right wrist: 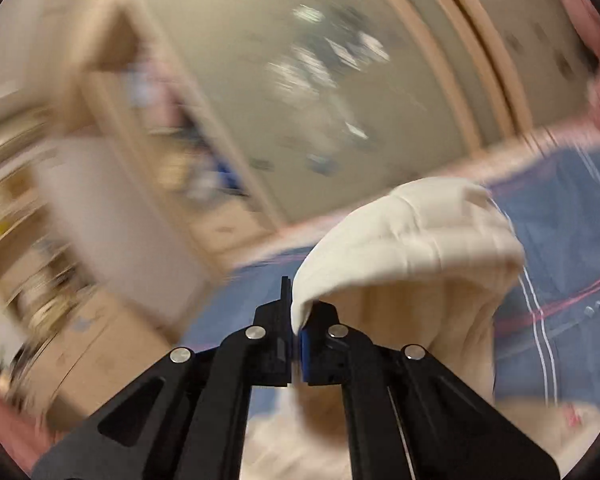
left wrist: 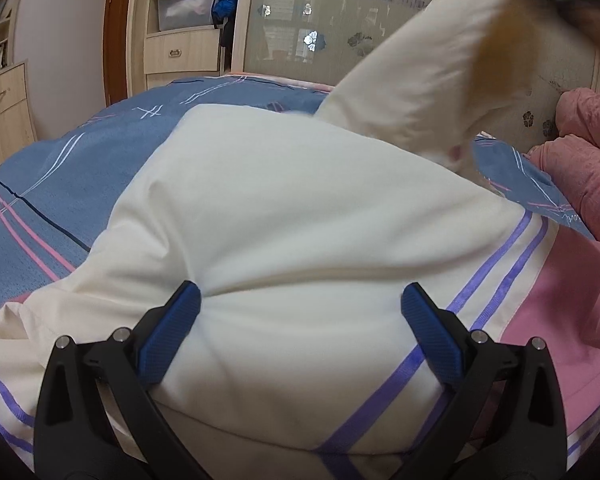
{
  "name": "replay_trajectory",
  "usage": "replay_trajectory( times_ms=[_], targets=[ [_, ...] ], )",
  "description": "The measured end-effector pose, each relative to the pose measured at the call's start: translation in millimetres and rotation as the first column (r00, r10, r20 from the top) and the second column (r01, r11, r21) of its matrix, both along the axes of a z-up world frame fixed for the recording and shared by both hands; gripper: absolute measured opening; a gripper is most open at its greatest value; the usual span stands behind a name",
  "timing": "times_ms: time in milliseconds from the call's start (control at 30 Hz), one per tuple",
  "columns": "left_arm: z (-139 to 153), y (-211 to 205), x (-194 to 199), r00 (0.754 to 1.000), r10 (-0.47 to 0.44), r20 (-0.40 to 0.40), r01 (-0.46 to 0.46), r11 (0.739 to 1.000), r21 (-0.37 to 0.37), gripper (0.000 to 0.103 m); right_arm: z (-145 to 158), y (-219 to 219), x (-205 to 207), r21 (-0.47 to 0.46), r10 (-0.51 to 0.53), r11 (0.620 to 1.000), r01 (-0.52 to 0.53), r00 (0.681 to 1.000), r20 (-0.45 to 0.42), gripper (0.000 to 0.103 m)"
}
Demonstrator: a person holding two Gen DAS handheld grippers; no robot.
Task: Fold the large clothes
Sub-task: 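Grasp the cream hood with the right gripper and lift it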
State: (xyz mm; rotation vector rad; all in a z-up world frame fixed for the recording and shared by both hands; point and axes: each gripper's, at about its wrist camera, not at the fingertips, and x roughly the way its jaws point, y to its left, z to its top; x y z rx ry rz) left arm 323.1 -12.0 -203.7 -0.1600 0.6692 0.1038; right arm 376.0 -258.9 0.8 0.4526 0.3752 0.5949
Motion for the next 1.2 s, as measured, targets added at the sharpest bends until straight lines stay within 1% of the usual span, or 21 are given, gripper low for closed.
replay_trajectory(
  times_ms=[67,133,200,267,300,367,400,433,467,533,567,667,733,767,800,833,867,933,1067,1133,1200],
  targets=[
    [6.5,7.7,-2.9,1.000,-0.004,0.026,0.005,0.999,-0.044,0.101,-6.7,2.9,-97.5,-0.066,0.014,0.998,-0.011,0.999,0.049,0.003],
    [20.4,28.7,-21.3,0.996,0.022,0.082,-0.009,0.989,-0.145,0.101,-40.9,11.3,-172.7,-0.135,0.021,0.991,-0.020,1.000,0.000,0.004],
    [37.5,51.3,-45.6,0.990,0.090,0.105,-0.066,0.975,-0.212,0.101,-80.5,24.2,-210.2,-0.219,0.013,0.975,-0.037,0.994,-0.110,0.011],
    [52.5,73.0,-73.3,0.976,0.187,0.108,-0.160,0.962,-0.222,0.101,-128.8,38.6,-238.0,-0.297,0.060,0.943,-0.146,0.958,-0.280,0.036],
    [57.6,83.7,-85.4,0.972,0.213,0.099,-0.186,0.956,-0.229,0.101,-144.5,41.7,-251.6,-0.312,0.070,0.932,-0.184,0.937,-0.343,0.042],
    [60.9,93.5,-96.3,0.975,0.211,0.075,-0.188,0.953,-0.236,0.101,-152.2,35.9,-266.9,-0.329,0.056,0.924,-0.193,0.922,-0.382,0.044],
    [61.7,96.2,-100.7,0.977,0.203,0.062,-0.184,0.955,-0.232,0.101,-143.4,28.8,-268.6,-0.337,0.037,0.927,-0.166,0.933,-0.357,0.044],
    [63.3,98.1,-106.1,0.979,0.195,0.052,-0.179,0.959,-0.219,0.101,-130.4,20.7,-269.5,-0.339,0.008,0.933,-0.121,0.949,-0.316,0.051],
    [64.2,97.6,-111.0,0.980,0.192,0.048,-0.178,0.962,-0.207,0.101,-109.3,6.2,-263.3,-0.328,-0.059,0.944,-0.025,0.969,-0.242,0.069],
    [66.8,93.8,-116.4,0.986,0.165,0.037,-0.154,0.967,-0.202,0.101,-77.4,-18.2,-254.3,-0.291,-0.200,0.943,0.162,0.974,-0.104,0.094],
    [67.7,90.8,-116.9,0.989,0.144,0.031,-0.134,0.968,-0.211,0.101,-60.4,-26.1,-241.2,-0.277,-0.266,0.929,0.247,0.963,-0.034,0.095],
    [70.0,76.5,-121.5,0.995,0.102,0.012,-0.097,0.971,-0.218,0.101,-43.8,-25.3,-166.3,-0.369,-0.319,0.885,0.283,0.947,-0.039,0.095],
    [71.4,68.7,-123.4,0.997,0.083,-0.001,-0.081,0.974,-0.209,0.101,-59.2,-22.0,-109.2,-0.446,-0.358,0.856,0.262,0.922,-0.147,0.095],
    [69.4,66.3,-127.7,0.997,0.078,-0.003,-0.077,0.975,-0.208,0.101,-74.7,-15.6,-81.4,-0.471,-0.364,0.852,0.228,0.905,-0.220,0.090],
    [69.7,64.4,-128.6,0.997,0.074,-0.008,-0.074,0.976,-0.206,0.101,-90.2,-14.3,-68.9,-0.472,-0.362,0.859,0.197,0.886,-0.290,0.078],
    [70.1,62.0,-129.2,0.998,0.067,-0.014,-0.068,0.977,-0.201,0.101,-110.1,-12.9,-62.1,-0.451,-0.345,0.879,0.156,0.862,-0.372,0.036],
    [70.6,60.5,-129.4,0.998,0.058,-0.018,-0.060,0.979,-0.194,0.101,-123.3,-15.0,-65.9,-0.421,-0.316,0.898,0.127,0.852,-0.417,0.012],
    [73.2,54.9,-127.1,0.999,0.036,-0.021,-0.039,0.987,-0.156,0.101,-137.4,-16.8,-92.8,-0.331,-0.243,0.939,0.094,0.863,-0.442,0.009],
    [77.5,42.3,-119.0,1.000,0.001,-0.014,-0.002,0.995,-0.102,0.101,-138.7,-21.5,-172.0,-0.184,-0.111,0.982,0.033,0.895,-0.433,0.007],
    [81.3,31.7,-114.5,1.000,-0.025,0.002,0.025,0.994,-0.102,0.101,-147.6,-8.6,-209.6,-0.208,-0.093,0.978,0.005,0.907,-0.412,0.007],
    [82.9,16.9,-108.3,0.999,-0.052,0.009,0.053,0.994,-0.095,0.101,-168.1,2.5,-220.9,-0.314,-0.142,0.949,0.014,0.910,-0.389,0.007]
  ],
)
